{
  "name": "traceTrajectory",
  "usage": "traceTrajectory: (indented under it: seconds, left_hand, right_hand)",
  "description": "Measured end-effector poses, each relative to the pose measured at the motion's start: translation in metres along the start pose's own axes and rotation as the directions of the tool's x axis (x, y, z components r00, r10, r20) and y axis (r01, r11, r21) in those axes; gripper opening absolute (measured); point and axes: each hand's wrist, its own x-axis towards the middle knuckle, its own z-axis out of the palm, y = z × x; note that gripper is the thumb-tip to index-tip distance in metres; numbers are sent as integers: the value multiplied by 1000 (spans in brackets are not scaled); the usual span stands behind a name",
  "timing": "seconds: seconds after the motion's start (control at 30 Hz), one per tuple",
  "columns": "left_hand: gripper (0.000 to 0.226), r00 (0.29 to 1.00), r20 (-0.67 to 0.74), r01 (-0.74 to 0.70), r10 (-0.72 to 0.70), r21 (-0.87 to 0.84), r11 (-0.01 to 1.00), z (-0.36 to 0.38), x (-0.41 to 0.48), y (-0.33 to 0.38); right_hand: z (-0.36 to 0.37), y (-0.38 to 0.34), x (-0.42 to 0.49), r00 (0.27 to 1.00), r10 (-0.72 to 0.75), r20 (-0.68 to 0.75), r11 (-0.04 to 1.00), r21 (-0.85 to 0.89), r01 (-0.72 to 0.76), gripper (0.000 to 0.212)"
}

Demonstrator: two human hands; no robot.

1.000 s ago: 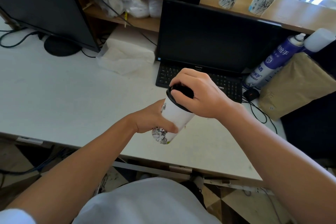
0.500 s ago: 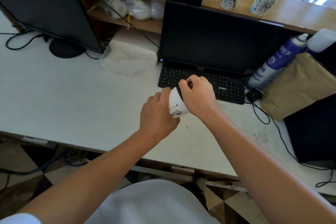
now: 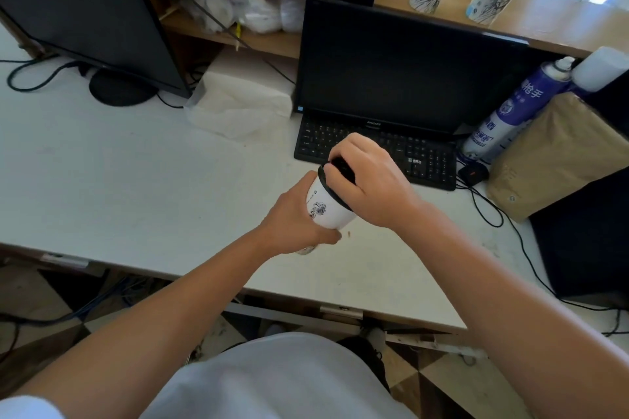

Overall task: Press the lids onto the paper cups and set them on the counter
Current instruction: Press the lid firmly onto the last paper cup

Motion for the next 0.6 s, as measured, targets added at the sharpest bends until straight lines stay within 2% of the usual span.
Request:
traceTrajectory:
  seconds: [0.17, 0.3, 0.37, 0.47, 0.53, 0.6]
  left_hand:
    - [71, 977, 193, -66, 88, -114, 991, -8, -2, 1]
    - [65, 933, 356, -13, 54, -116, 993, -12, -3, -4]
    - [65, 920, 389, 11, 40, -127, 992, -12, -3, -7]
    - [71, 939, 341, 23, 37, -168, 985, -10, -7, -12]
    - [76, 959, 279, 15, 49, -224, 975, -8, -11, -15]
    - [78, 976, 213, 8, 51, -265, 964, -7, -13, -18]
  right_hand:
    - [-4, 7, -8, 953, -302, -4, 953, 10, 302, 34]
    - [-5, 11, -11, 912, -411, -16, 911, 35, 411, 31]
    - [-4, 11, -13, 904, -427, 9, 904, 37, 427, 33]
    - [-2, 11, -21, 948, -317, 32, 943, 115, 312, 48]
    - [1, 10, -29, 989, -145, 10, 955, 262, 137, 63]
    - [9, 9, -40, 999, 46, -15, 914, 404, -37, 72]
